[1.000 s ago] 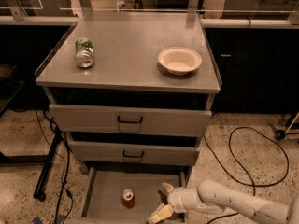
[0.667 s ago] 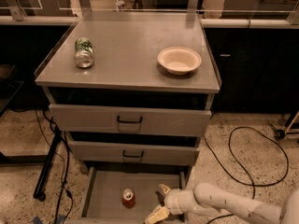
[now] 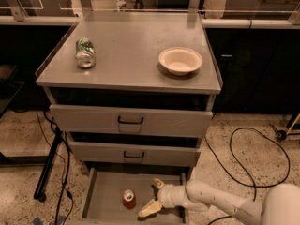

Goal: Pick coke can from bottom drawer and place on counter

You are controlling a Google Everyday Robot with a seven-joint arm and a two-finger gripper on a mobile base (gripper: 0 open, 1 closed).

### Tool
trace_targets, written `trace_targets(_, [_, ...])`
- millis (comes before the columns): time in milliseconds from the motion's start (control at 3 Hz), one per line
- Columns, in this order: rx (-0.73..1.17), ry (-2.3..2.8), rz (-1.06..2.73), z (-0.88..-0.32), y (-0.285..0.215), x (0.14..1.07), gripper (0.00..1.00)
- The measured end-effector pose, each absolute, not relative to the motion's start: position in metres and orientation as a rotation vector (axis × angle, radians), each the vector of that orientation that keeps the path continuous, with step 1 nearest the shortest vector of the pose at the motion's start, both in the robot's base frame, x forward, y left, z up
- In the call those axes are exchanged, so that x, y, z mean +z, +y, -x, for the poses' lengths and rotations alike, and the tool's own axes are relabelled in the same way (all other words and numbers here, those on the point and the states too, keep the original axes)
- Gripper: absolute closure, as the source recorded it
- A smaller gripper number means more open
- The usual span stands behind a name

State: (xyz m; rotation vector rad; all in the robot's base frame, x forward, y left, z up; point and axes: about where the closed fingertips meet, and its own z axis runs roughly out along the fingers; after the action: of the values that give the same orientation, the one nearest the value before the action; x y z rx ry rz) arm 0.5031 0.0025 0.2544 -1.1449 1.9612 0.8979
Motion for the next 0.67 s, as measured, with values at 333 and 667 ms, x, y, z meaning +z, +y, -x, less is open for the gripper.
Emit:
trace_targets(333, [0.94,1.947,1.092,-0.5206,0.0431,0.1978,0.0])
trace_targets(667, [0.945,1.947,1.087,-0.5196,0.0449,0.1947,0.0])
